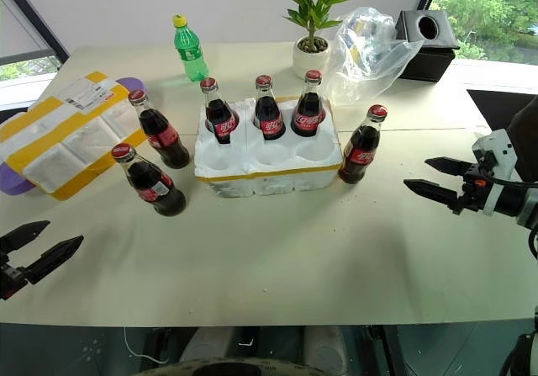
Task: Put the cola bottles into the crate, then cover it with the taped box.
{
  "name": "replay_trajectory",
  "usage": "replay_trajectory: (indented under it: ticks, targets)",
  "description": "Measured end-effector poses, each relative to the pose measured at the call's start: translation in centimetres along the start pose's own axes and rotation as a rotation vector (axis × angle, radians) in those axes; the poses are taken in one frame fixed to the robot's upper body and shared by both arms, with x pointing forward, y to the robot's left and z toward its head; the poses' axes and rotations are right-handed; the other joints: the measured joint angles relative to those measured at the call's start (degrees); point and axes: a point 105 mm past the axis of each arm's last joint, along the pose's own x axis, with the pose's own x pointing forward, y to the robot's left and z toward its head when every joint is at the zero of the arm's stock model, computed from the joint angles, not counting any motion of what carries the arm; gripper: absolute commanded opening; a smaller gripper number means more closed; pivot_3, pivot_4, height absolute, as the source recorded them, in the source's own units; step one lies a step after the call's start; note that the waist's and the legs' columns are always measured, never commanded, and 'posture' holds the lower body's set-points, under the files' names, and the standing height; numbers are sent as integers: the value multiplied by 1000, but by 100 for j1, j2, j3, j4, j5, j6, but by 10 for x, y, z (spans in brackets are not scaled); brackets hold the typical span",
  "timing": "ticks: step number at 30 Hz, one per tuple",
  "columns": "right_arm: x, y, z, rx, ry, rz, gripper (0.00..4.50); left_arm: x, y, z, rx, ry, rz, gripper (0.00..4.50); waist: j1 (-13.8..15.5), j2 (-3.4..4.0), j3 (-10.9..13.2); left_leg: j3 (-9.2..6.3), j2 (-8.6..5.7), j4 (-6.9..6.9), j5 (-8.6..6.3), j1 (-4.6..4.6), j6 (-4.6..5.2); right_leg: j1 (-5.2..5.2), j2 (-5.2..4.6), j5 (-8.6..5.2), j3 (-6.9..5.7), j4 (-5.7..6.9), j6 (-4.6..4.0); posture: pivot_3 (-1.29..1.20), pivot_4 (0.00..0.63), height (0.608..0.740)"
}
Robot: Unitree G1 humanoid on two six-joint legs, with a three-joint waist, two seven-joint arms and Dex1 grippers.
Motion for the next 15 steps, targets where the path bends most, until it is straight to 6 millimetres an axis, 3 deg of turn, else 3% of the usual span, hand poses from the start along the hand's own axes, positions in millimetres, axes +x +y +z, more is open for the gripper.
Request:
replay_trajectory:
  ticks: [15]
  targets:
    - [0,3,-5,50,11,9,4440,7,3,7,-23,-31,19,4500,1,0,0,1,0,2,1,1,1,0,1,0,0,4,0,0,150,740]
